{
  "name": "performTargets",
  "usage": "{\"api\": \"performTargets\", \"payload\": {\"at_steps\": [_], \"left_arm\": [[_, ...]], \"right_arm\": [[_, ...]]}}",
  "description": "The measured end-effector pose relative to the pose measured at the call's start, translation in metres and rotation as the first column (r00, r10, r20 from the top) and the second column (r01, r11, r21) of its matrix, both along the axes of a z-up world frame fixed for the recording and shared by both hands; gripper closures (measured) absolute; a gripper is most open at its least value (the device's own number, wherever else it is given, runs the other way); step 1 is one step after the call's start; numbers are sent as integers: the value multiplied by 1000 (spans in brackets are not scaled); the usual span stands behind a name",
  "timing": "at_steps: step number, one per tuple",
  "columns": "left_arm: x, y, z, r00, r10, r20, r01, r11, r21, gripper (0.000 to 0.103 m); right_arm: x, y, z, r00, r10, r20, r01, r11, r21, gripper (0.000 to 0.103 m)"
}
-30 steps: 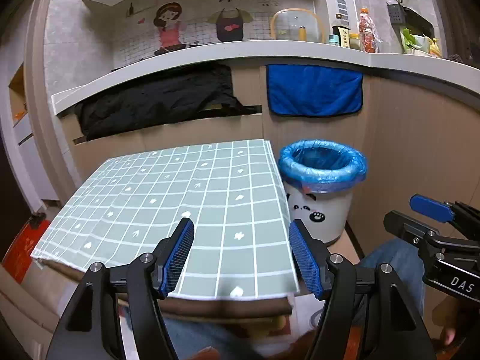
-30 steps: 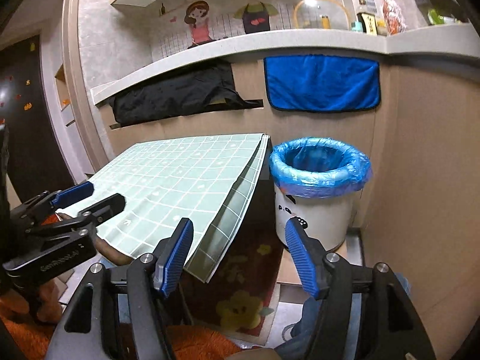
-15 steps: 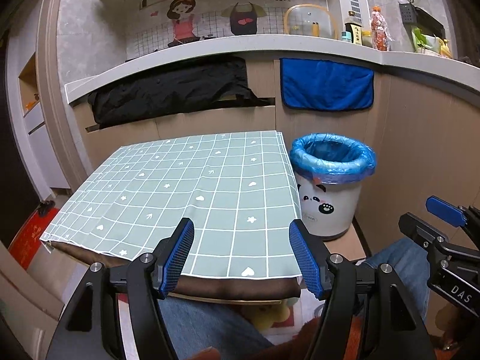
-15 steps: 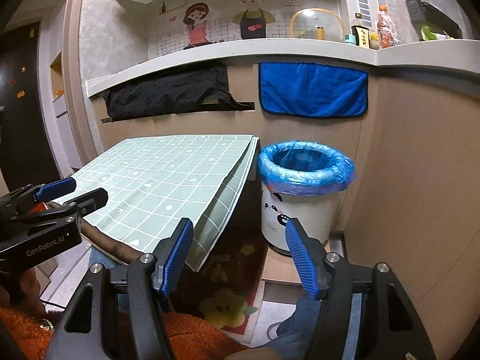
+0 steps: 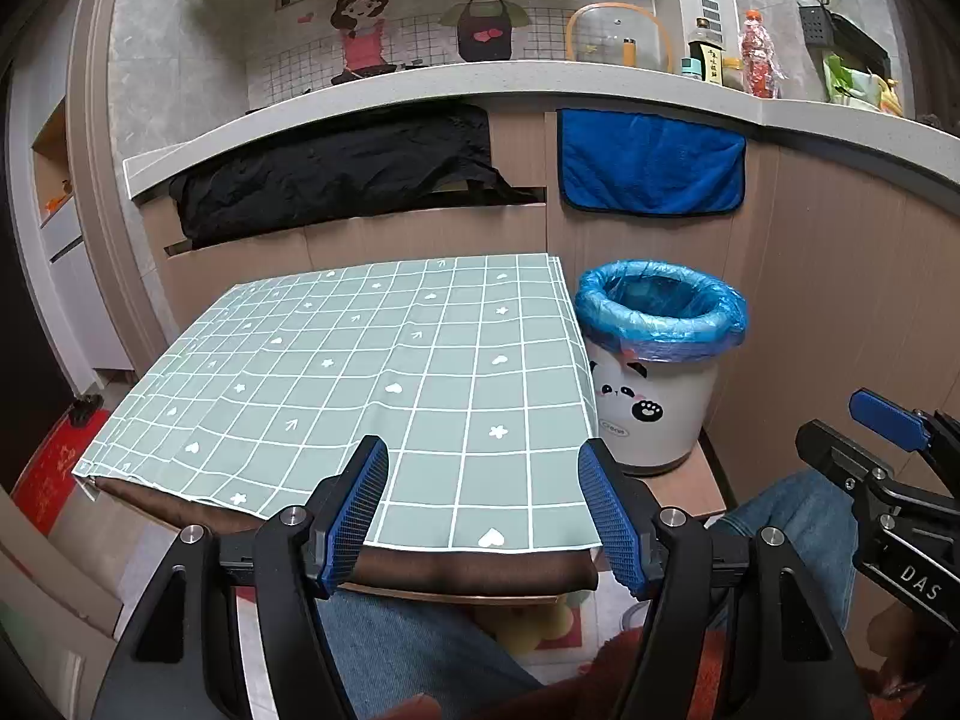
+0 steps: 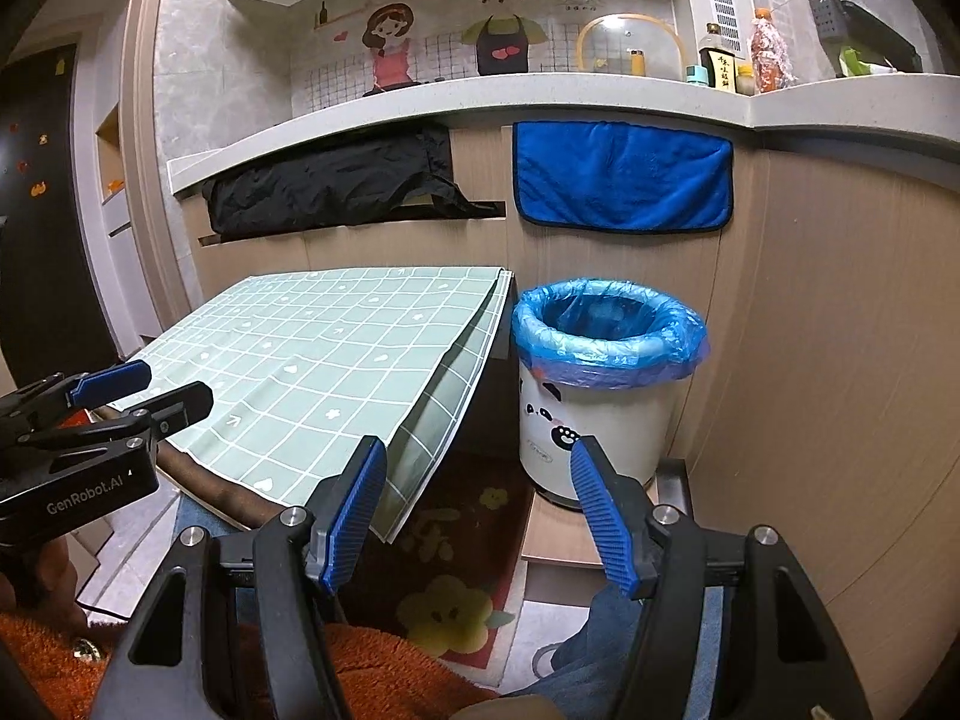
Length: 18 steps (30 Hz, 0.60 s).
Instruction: Collect trash
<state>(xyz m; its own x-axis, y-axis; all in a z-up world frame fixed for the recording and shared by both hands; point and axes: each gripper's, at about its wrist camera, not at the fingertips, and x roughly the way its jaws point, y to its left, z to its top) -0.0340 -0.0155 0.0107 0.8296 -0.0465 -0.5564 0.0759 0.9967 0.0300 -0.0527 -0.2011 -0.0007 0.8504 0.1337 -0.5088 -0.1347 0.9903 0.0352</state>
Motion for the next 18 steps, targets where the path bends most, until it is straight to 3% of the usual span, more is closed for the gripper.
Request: {"api": "performTargets", "payload": {"at_steps": [18], "left_arm": [[-6, -3, 2, 999, -28, 16, 28, 1000, 1, 37]], "right_arm": [[-4, 3, 2, 1000, -5, 21, 5, 1000, -7, 42]]}}
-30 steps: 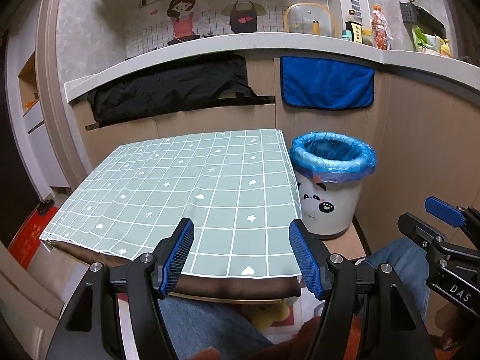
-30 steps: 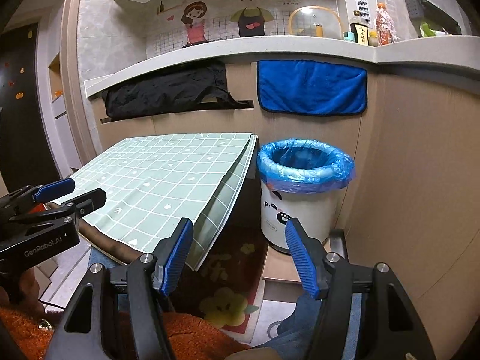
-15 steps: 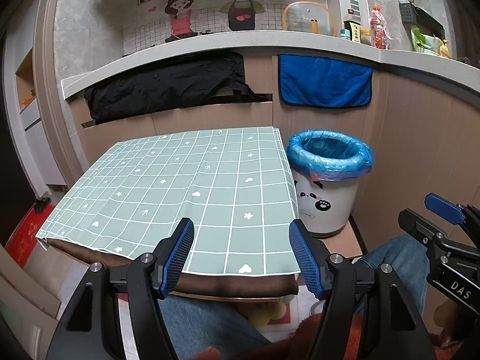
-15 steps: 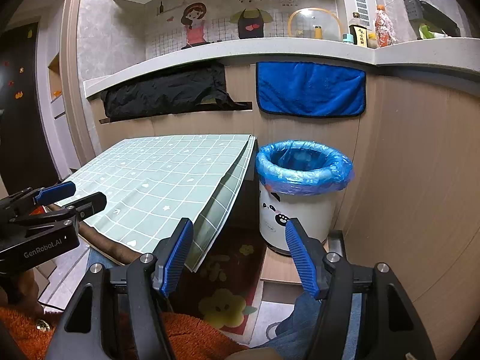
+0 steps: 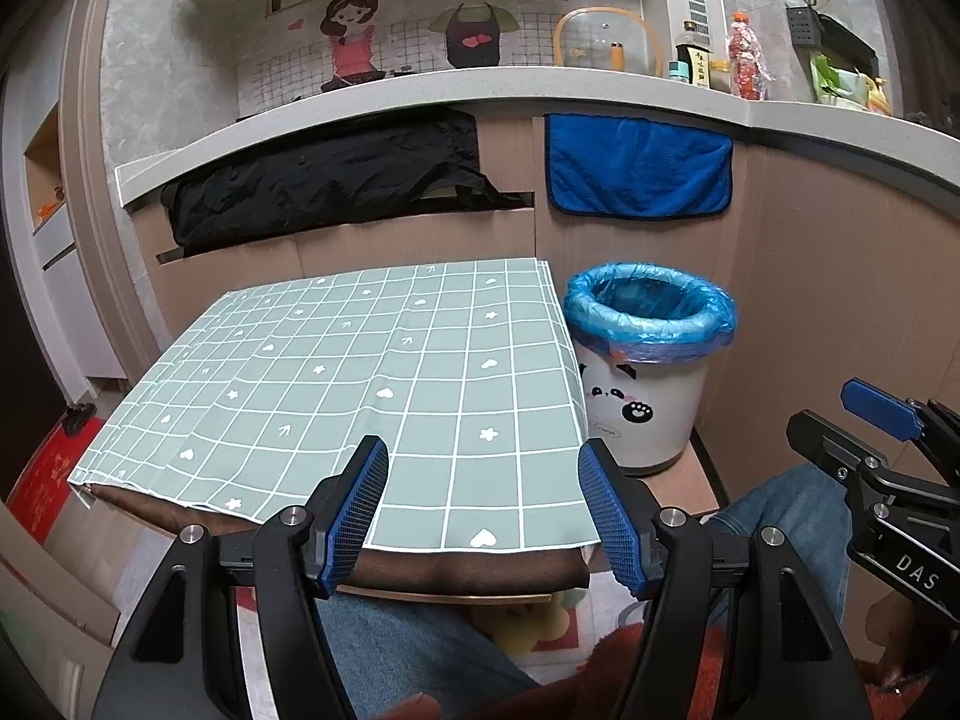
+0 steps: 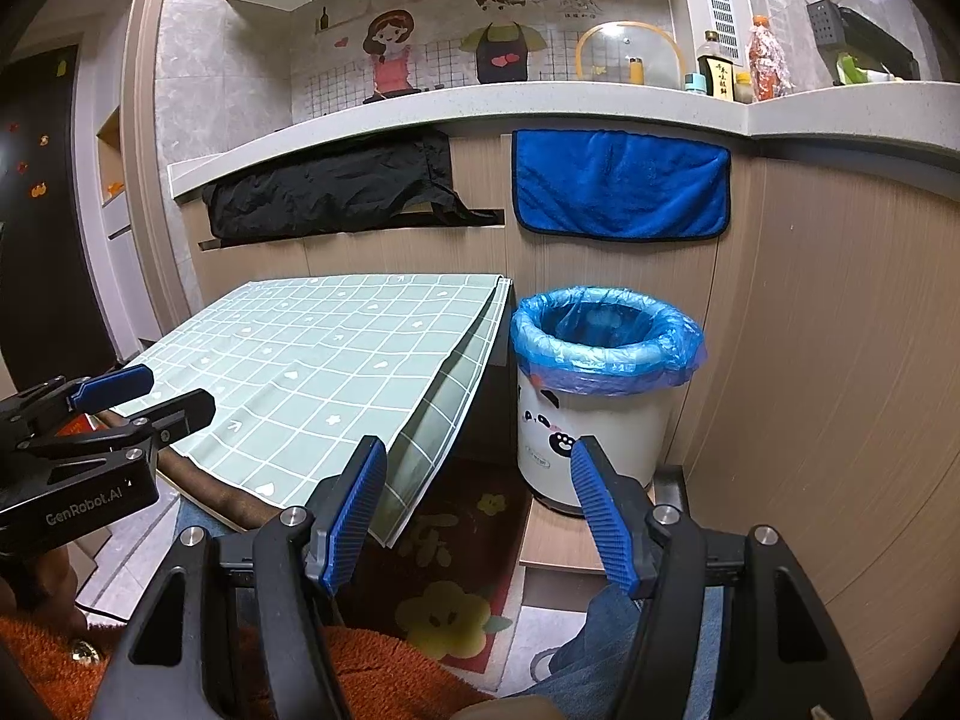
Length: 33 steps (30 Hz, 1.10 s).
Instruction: Collect trash
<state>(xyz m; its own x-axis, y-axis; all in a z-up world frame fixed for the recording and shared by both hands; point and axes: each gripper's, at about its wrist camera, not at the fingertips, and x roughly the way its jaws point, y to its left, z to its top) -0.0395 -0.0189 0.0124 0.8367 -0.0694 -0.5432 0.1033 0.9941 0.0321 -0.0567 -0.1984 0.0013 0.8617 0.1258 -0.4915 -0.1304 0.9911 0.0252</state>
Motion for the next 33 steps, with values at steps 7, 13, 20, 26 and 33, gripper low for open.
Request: {"api": "performTargets", "payload": {"at_steps": [7, 13, 20, 26, 33], "left_arm": [[-2, -1, 2, 1000, -9, 9, 9, 1000, 1, 37], [-3, -2, 3, 1000, -15, 11, 15, 1000, 0, 37], [-3, -2, 2, 1000, -28, 8, 28, 1000, -5, 37], [-2, 1, 1, 1000, -23, 2, 23, 1000, -11, 37], [-3, 2, 1, 1000, -23, 7, 23, 1000, -10, 37]], "right_arm": [[-2, 2, 1, 1000, -10, 11, 10, 1000, -1, 42], [-4, 1, 2, 1000, -18, 17, 18, 1000, -2, 42], [-5, 0, 2, 1000, -17, 14, 17, 1000, 2, 41], [-6, 1, 3, 1000, -17, 17, 17, 1000, -2, 41], [-6, 1, 0, 1000, -15, 17, 15, 1000, 1, 41]]}}
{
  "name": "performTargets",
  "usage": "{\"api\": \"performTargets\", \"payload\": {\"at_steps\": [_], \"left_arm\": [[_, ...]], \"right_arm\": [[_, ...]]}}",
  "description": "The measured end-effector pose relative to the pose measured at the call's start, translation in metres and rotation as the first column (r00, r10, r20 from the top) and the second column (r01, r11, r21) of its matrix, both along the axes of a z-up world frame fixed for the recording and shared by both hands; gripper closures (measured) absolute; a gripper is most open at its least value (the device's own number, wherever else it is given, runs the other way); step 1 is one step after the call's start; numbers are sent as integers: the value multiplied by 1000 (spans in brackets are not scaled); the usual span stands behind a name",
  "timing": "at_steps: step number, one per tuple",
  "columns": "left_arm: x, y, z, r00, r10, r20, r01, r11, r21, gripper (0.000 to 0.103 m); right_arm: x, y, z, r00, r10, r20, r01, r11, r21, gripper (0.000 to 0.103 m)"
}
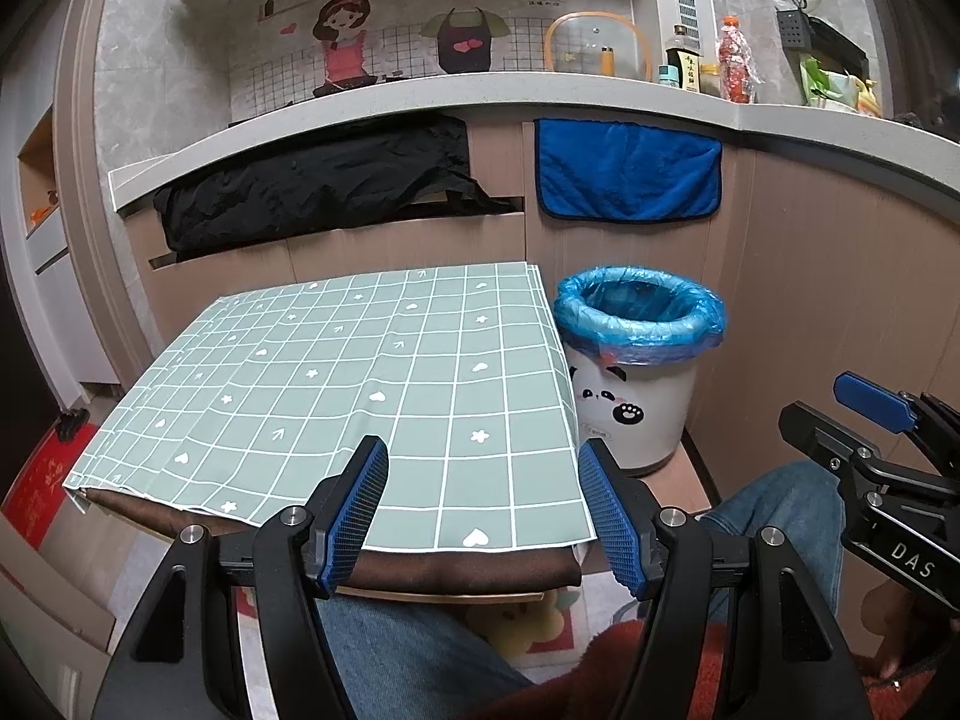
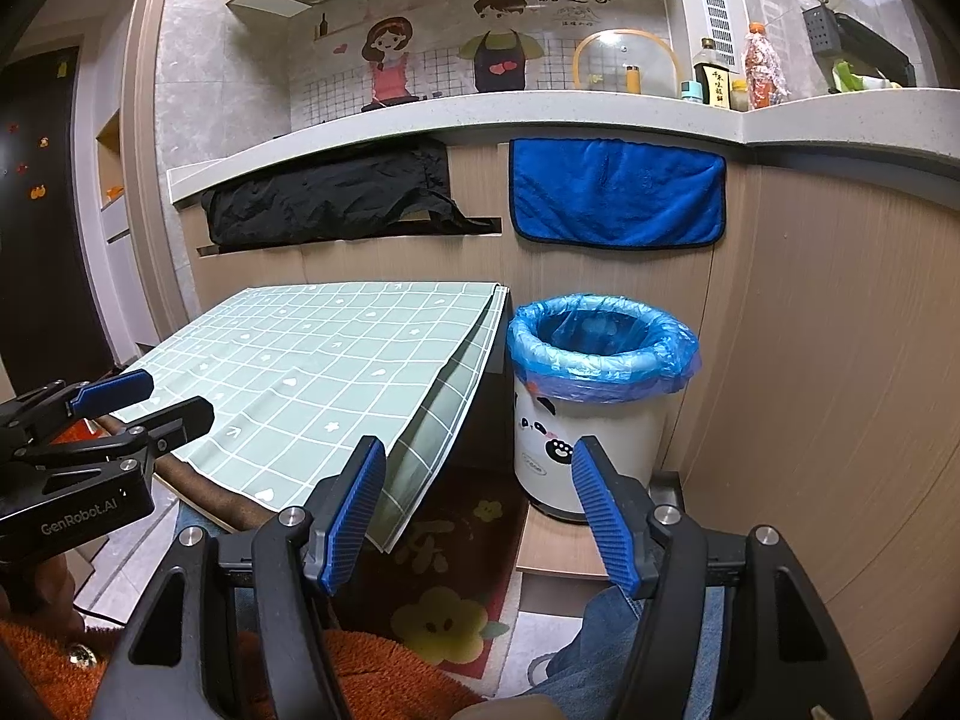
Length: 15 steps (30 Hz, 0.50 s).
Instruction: Collect trash
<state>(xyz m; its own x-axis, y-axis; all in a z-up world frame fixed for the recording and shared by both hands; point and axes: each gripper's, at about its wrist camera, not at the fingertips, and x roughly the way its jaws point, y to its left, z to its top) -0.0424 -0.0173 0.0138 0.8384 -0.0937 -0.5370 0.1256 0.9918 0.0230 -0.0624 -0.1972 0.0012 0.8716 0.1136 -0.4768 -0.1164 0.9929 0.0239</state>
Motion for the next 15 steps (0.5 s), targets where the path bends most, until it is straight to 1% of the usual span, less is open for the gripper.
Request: {"api": "performTargets", "payload": {"at_steps": [15], "left_arm": [[-2, 3, 2, 1000, 8, 3, -8, 1000, -6, 37]], "right_arm": [[1, 1, -1, 1000, 6, -1, -6, 1000, -4, 40]]}}
